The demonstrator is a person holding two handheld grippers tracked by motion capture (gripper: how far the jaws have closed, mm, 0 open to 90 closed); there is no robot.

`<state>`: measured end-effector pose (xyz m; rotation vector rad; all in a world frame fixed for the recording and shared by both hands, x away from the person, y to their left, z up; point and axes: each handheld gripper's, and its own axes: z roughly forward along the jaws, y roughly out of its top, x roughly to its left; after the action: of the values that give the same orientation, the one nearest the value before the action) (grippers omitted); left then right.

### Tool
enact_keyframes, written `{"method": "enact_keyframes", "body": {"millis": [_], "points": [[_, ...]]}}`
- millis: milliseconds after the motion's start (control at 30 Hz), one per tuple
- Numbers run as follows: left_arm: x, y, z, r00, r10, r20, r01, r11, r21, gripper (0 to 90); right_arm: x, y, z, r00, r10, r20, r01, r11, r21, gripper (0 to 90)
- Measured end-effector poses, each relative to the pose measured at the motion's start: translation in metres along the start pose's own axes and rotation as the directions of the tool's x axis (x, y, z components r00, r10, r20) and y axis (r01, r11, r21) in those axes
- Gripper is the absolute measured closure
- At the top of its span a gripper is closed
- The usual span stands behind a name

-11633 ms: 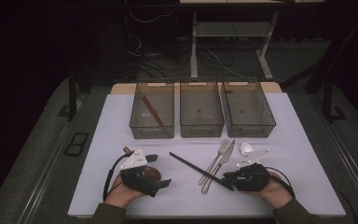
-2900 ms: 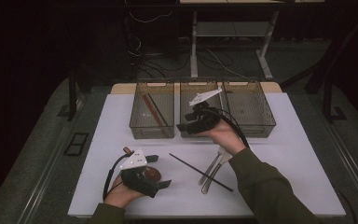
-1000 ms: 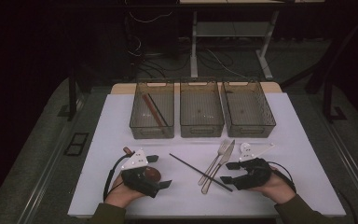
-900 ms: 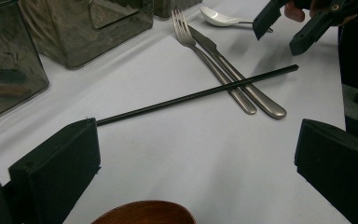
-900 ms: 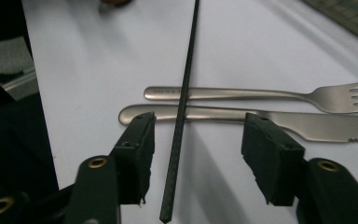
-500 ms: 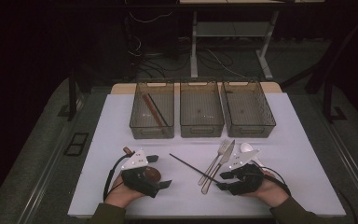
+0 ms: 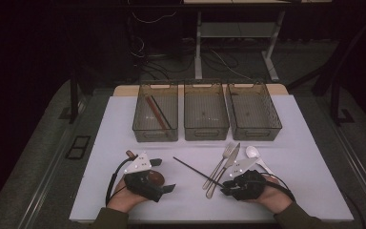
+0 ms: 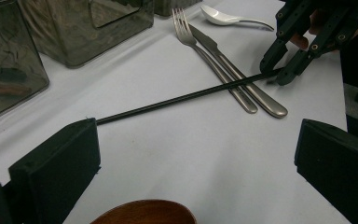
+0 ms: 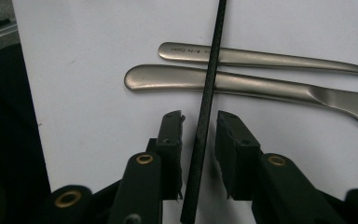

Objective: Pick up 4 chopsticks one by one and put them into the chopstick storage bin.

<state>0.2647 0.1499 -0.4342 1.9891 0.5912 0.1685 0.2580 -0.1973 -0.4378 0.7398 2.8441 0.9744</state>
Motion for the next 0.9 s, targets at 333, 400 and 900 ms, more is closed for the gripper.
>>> {"method": "enact_keyframes", "body": {"millis": [333,400,900], "points": [[-0.0002,0.0001,0.0001,1.0000,0.000,-0.001,0.000,1.0000,0.001,0.0,0.0008,0.0012,0.0005,0.9994,-0.014,0.033,0.014,1.000,0.013,80.9],[-0.0002,0.0000,0.0001,1.0000,0.001,-0.001,-0.001,1.0000,0.001,0.0,0.0004,0.0012,0.0007,0.9990,-0.015,0.043,0.014,1.000,0.014,83.5],[-0.0001,0.0000,0.0001,1.0000,0.002,0.000,-0.002,1.0000,0.002,0.0,-0.0003,0.0017,-0.0020,0.9989,-0.010,0.046,0.010,1.000,-0.003,84.6]]}}
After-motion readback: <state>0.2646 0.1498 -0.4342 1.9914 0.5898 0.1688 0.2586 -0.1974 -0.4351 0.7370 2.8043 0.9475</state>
